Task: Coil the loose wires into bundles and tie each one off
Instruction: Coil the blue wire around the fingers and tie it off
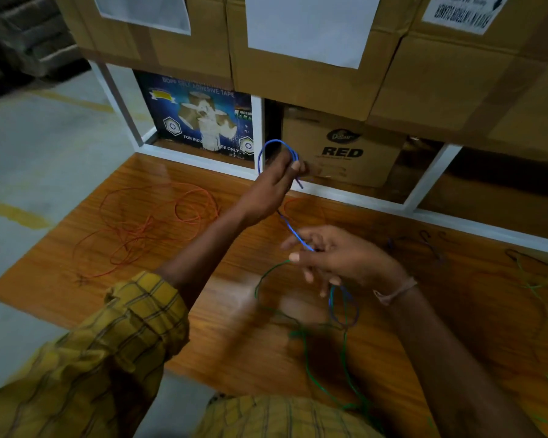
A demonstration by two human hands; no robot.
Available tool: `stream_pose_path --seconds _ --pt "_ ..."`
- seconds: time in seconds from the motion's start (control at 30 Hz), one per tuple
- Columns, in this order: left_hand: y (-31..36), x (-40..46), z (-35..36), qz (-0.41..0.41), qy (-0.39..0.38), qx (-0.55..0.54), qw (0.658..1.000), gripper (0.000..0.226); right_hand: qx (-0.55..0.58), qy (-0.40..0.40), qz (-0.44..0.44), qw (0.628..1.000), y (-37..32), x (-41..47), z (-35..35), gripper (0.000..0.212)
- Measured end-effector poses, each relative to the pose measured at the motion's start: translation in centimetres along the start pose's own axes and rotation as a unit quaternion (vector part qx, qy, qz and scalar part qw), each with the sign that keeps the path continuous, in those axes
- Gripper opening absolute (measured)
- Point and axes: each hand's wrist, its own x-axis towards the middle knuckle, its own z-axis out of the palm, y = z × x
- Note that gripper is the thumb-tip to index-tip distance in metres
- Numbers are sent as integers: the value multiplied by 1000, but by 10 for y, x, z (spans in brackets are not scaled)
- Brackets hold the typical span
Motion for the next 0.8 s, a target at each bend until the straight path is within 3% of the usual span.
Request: stream_pose_path --seconds 0.13,0.3,0.47,0.63,0.73,0.8 --pt "-14 -6 -13 -44 -63 79 994 27 -3 53 -55 997 -20 -22 -28 14" --pt "-16 -22 -16 -66 -141 36 987 31 51 145 -138 978 -23 -20 -66 24" --pt "-13 -32 -3 -105 -201 -167 960 33 12 281 -131 951 -14 6 -86 25" --pt "1 -35 1 -119 -261 -285 914 35 -37 389 -142 910 9 34 -91 24" --pt "12 -35 4 -109 -270 -384 876 40 -49 409 -104 905 30 50 -84 46" --pt "17 -34 9 -100 -252 -448 852 43 -65 391 -71 915 39 51 -72 44"
